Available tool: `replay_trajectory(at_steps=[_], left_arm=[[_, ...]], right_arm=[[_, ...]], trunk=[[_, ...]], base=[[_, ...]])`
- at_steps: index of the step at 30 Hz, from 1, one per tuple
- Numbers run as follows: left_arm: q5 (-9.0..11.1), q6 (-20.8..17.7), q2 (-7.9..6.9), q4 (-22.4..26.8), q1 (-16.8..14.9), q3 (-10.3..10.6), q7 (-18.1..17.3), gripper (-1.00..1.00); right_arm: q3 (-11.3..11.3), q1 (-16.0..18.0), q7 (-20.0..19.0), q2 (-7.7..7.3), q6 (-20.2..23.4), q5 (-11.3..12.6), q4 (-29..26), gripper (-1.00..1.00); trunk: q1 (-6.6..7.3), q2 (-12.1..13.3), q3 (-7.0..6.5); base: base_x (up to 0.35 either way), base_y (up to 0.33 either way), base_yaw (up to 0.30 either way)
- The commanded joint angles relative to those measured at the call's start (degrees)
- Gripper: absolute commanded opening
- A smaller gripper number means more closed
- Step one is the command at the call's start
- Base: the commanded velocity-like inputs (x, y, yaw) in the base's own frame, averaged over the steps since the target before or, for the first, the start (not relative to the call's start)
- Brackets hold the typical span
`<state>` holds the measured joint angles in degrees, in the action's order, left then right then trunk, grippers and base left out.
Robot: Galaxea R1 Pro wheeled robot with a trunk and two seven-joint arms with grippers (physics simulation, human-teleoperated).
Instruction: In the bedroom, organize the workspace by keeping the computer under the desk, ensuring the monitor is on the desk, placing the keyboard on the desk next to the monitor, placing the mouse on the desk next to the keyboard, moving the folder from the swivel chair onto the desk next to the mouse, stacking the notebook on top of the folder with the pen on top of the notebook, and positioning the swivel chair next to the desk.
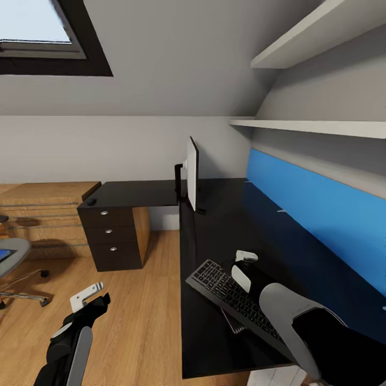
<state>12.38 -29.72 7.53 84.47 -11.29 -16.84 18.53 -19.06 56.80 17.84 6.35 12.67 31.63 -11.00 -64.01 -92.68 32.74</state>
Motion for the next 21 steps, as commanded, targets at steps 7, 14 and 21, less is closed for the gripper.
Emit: replay_trajectory(at_steps=[7, 14, 21], left_arm=[[0.6, -0.2, 0.03, 0.1, 0.0, 0.0, 0.4, 1.0], [0.6, -0.2, 0.06, 0.1, -0.1, 0.0, 0.4, 1.0], [0.6, -0.2, 0.11, 0.0, -0.1, 0.0, 0.4, 1.0]], right_arm=[[0.5, -0.1, 0.3, 0.06, 0.4, 1.7, 0.8, 1.0], [0.5, -0.1, 0.2, 0.06, 0.3, 1.7, 0.8, 1.0], [0.4, -0.3, 0.1, 0.06, 0.2, 1.7, 0.8, 1.0]], trunk=[[0.01, 0.0, 0.08], [0.01, 0.0, 0.08], [0.01, 0.0, 0.08]], base=[[-0.124, 0.109, 0.0], [-0.088, 0.08, 0.0], [-0.065, 0.057, 0.0]])
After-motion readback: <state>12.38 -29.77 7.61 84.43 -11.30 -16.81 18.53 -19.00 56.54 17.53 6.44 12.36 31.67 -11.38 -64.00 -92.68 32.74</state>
